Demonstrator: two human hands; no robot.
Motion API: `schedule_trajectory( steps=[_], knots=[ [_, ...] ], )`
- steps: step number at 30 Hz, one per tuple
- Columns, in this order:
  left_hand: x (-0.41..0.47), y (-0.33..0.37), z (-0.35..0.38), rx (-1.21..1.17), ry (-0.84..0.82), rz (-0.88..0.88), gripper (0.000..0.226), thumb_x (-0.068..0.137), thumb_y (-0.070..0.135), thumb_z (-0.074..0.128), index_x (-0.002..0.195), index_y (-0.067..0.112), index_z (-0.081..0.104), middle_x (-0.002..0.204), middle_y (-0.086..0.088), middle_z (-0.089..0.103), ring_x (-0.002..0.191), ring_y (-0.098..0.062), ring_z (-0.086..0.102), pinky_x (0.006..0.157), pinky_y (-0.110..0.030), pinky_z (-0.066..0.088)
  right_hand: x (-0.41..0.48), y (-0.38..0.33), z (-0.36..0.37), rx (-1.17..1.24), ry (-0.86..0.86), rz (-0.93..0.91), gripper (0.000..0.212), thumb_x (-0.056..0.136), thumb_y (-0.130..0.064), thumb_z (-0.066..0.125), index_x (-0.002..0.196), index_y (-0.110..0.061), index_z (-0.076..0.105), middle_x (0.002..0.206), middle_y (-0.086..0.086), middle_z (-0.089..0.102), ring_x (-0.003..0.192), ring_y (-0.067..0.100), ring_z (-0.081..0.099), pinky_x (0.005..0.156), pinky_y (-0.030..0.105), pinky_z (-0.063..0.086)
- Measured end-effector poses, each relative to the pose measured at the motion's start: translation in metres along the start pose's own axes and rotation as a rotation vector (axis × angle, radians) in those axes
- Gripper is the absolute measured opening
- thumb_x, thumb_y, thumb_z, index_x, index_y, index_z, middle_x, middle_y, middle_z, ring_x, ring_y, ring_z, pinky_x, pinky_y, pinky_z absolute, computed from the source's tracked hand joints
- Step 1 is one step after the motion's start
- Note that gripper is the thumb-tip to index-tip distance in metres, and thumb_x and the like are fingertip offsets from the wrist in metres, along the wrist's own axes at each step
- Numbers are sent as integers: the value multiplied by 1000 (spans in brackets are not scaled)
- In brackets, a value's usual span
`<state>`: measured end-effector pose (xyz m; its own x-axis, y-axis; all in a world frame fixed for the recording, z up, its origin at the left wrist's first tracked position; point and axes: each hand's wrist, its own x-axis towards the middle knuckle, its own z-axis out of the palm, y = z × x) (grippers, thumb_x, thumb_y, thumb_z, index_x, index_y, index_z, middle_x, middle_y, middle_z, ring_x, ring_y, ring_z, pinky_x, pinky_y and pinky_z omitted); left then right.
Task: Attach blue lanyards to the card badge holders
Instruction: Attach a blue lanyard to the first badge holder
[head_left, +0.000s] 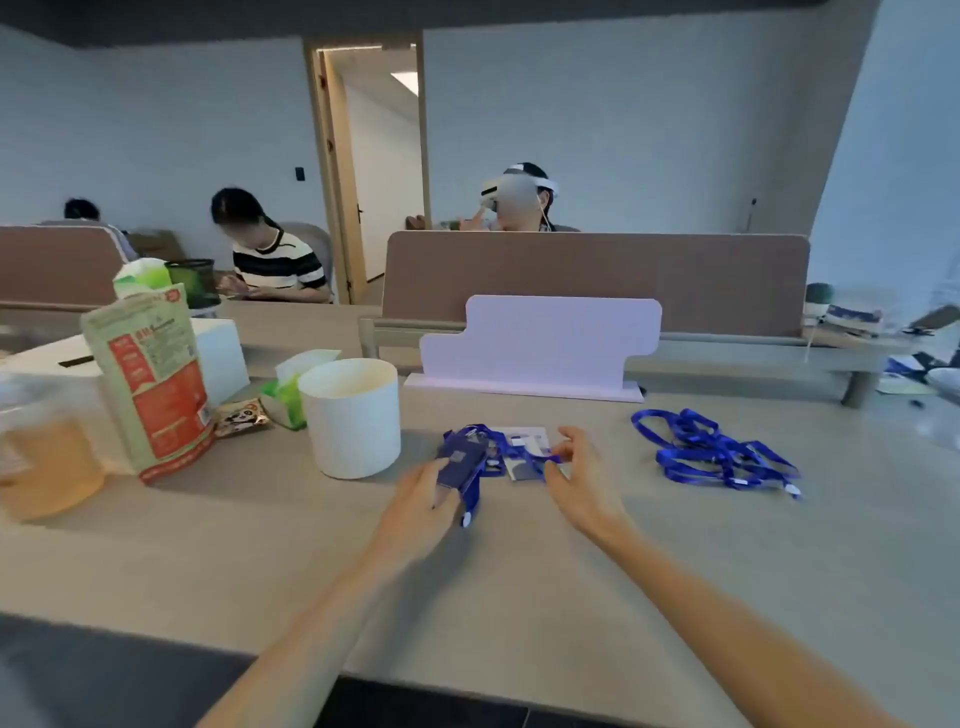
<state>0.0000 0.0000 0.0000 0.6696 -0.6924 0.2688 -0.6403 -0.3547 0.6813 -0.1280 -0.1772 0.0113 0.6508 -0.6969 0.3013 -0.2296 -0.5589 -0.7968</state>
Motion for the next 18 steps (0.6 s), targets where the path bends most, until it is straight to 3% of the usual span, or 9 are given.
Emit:
schedule_trajectory(
  steps=[5, 8, 10, 13, 18],
  knots=[
    [16, -14, 14, 49, -1, -37, 53, 92, 30, 54, 141, 18, 38, 146, -1, 38, 137, -20, 30, 108, -33, 32, -3, 16, 20, -351, -81, -48, 41, 86, -15, 55, 127, -10, 53, 128, 10, 53, 115, 31, 52, 91, 38, 44],
    [39, -25, 30, 118, 23, -35, 67, 88, 33, 60, 146, 16, 31, 152, -2, 31, 139, -20, 26, 112, -30, 26, 2, 33, 40, -557, -58, -305, 35, 76, -13, 58, 110, -14, 65, 110, 4, 62, 103, 31, 59, 90, 36, 39],
    [56, -29, 41, 147, 69, -3, 72, 85, 36, 62, 146, 16, 30, 151, -2, 31, 138, -20, 26, 112, -29, 27, 15, 41, 47, -591, -42, -408, 31, 74, -19, 57, 102, -18, 68, 110, 0, 64, 104, 28, 60, 92, 36, 35],
    [82, -34, 54, 141, 83, -7, 77, 83, 40, 65, 146, 16, 29, 150, -1, 30, 138, -19, 26, 109, -29, 29, 37, 47, 54, -583, -126, -381, 35, 85, -30, 52, 116, -23, 67, 128, 1, 59, 119, 26, 54, 104, 45, 37],
    [111, -34, 59, 154, 101, -54, 73, 74, 46, 71, 135, 21, 39, 131, 1, 48, 120, -22, 44, 92, -31, 40, 69, 53, 53, -517, -221, -268, 42, 95, -37, 50, 136, -25, 53, 144, -1, 47, 134, 20, 41, 110, 35, 32]
  ],
)
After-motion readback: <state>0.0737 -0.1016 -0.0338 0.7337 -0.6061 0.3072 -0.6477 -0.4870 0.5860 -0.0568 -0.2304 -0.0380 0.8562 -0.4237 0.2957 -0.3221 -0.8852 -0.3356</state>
